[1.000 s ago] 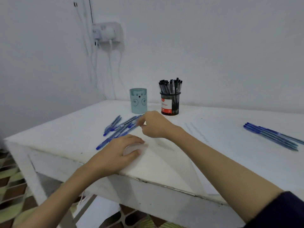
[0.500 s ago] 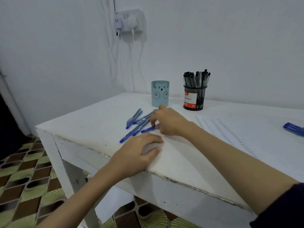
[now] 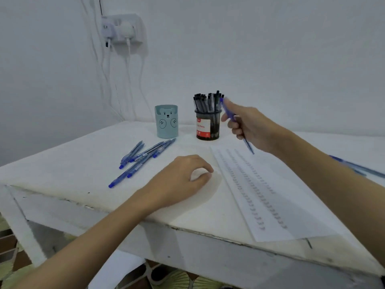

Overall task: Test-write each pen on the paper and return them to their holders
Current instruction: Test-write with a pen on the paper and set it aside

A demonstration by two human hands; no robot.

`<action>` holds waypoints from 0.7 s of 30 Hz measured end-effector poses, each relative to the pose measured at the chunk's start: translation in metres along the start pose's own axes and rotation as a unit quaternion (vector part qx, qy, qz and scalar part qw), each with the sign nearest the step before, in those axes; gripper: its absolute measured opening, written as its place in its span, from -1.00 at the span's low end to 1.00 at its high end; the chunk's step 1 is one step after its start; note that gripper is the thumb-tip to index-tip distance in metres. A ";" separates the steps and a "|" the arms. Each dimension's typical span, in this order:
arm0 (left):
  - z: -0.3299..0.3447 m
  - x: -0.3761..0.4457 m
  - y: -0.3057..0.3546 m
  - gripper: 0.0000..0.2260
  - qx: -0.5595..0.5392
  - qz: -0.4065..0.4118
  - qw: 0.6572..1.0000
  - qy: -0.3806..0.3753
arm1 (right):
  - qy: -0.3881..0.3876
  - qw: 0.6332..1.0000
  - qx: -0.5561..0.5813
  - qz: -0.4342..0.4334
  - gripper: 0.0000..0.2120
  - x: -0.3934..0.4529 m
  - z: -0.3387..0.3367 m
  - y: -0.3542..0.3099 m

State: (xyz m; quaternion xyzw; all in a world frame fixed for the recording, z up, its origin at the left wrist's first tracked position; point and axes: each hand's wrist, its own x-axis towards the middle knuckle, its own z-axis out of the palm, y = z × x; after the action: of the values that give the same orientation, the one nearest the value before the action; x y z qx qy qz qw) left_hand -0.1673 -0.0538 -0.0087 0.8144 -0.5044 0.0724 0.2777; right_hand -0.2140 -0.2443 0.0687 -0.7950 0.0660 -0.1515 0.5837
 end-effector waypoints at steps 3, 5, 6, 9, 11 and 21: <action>0.020 0.026 0.015 -0.74 -0.024 0.007 0.998 -0.051 | 0.014 0.988 0.144 0.061 -0.43 -0.015 -0.031 0.004; 0.029 0.041 0.019 -0.66 -0.025 -0.003 0.994 -0.110 | 0.041 0.966 0.247 0.068 -0.47 -0.024 -0.049 0.006; 0.033 0.047 0.021 -0.62 -0.021 -0.007 0.989 -0.146 | 0.054 0.954 0.286 0.067 -0.50 -0.028 -0.058 0.008; 0.042 0.058 0.023 -0.55 -0.003 -0.010 0.979 -0.203 | 0.087 0.927 0.359 0.064 -0.62 -0.037 -0.076 0.016; 0.044 0.059 0.020 -0.53 0.024 0.002 0.981 -0.193 | 0.102 0.915 0.385 0.058 -0.62 -0.041 -0.083 0.021; 0.047 0.070 0.026 -0.57 0.159 -0.005 0.975 -0.156 | 0.080 0.953 0.287 0.050 -0.55 -0.044 -0.101 0.044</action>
State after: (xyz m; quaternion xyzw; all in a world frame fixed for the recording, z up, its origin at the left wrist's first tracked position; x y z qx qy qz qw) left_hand -0.1638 -0.1416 -0.0103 0.8519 -0.5194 0.0225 0.0628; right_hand -0.2848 -0.3366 0.0476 -0.5753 0.1058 -0.1980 0.7865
